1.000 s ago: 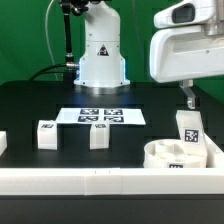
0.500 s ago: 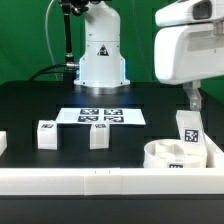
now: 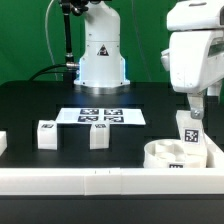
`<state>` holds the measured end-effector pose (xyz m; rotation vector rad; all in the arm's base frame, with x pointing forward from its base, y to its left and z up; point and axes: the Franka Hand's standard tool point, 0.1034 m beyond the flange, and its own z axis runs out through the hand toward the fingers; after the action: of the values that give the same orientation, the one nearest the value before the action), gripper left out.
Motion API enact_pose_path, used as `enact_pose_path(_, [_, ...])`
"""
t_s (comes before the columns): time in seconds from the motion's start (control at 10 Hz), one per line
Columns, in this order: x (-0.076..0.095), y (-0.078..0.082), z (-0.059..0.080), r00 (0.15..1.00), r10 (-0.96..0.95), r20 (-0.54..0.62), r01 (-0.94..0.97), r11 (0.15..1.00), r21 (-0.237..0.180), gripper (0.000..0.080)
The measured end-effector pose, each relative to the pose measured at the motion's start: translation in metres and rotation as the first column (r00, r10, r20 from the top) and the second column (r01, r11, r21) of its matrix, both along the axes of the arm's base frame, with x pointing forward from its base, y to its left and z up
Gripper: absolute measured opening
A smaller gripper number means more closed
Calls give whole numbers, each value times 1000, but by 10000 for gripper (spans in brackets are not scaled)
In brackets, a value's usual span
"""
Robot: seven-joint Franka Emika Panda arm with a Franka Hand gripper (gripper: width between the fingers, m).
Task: Assemble stool
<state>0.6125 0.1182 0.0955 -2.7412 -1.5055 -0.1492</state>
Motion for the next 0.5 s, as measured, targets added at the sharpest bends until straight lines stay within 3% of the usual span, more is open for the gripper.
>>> enact_pose_path(0.3, [-1,-8,-6,989,150,0,-150,988,-24,649])
enact_pose_path(0.5, [-2,-7,-10,989,149,-7,-149,989,-23,649])
